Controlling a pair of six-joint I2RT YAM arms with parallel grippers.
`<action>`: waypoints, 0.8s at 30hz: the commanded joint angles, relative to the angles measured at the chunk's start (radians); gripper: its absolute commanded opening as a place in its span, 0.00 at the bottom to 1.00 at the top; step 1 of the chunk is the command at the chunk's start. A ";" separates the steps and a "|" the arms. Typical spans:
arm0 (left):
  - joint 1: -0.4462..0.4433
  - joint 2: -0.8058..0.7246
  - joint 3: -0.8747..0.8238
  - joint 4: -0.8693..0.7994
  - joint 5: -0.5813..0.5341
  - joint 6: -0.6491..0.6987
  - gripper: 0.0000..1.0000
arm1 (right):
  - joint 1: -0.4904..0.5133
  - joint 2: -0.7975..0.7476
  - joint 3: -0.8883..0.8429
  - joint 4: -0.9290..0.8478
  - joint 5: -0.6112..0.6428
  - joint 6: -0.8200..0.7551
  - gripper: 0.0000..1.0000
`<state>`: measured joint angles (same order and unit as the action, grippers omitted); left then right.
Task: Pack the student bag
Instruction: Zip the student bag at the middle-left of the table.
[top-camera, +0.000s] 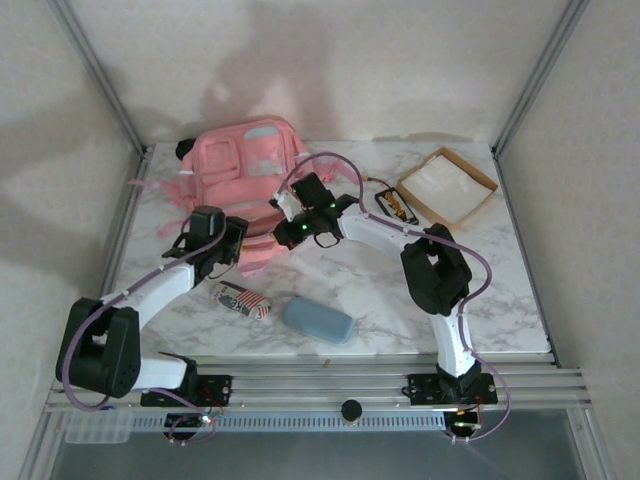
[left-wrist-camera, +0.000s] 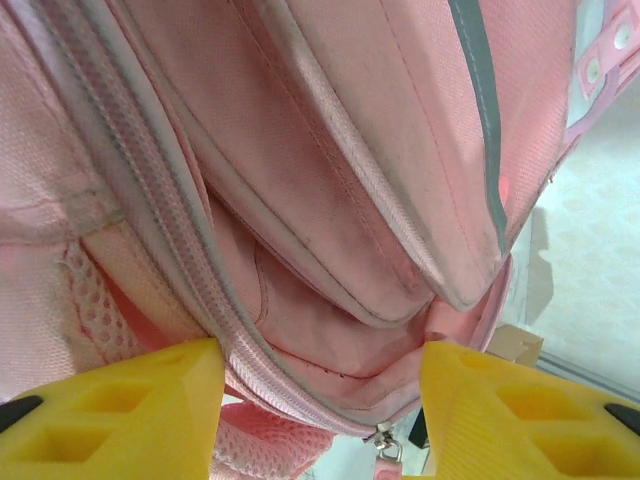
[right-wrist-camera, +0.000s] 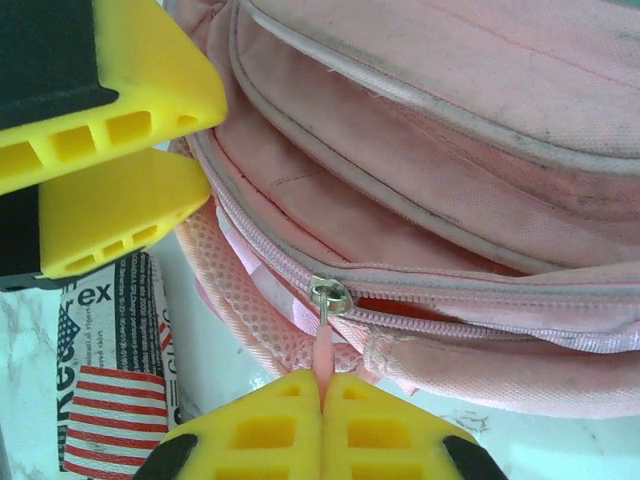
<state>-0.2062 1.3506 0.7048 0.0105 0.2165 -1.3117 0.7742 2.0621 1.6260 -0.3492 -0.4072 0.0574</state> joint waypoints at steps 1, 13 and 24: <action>-0.021 0.030 0.038 0.009 0.014 -0.051 0.51 | 0.016 -0.066 0.014 0.002 -0.001 0.031 0.00; -0.070 0.111 0.010 0.061 0.060 -0.188 0.37 | 0.038 -0.073 -0.012 0.041 -0.001 0.068 0.00; -0.081 0.166 0.045 0.080 0.078 -0.200 0.10 | 0.051 -0.083 -0.052 0.059 0.071 0.092 0.00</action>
<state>-0.2680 1.5082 0.7277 0.0788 0.2588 -1.4948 0.8005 2.0399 1.5787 -0.3286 -0.3382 0.1394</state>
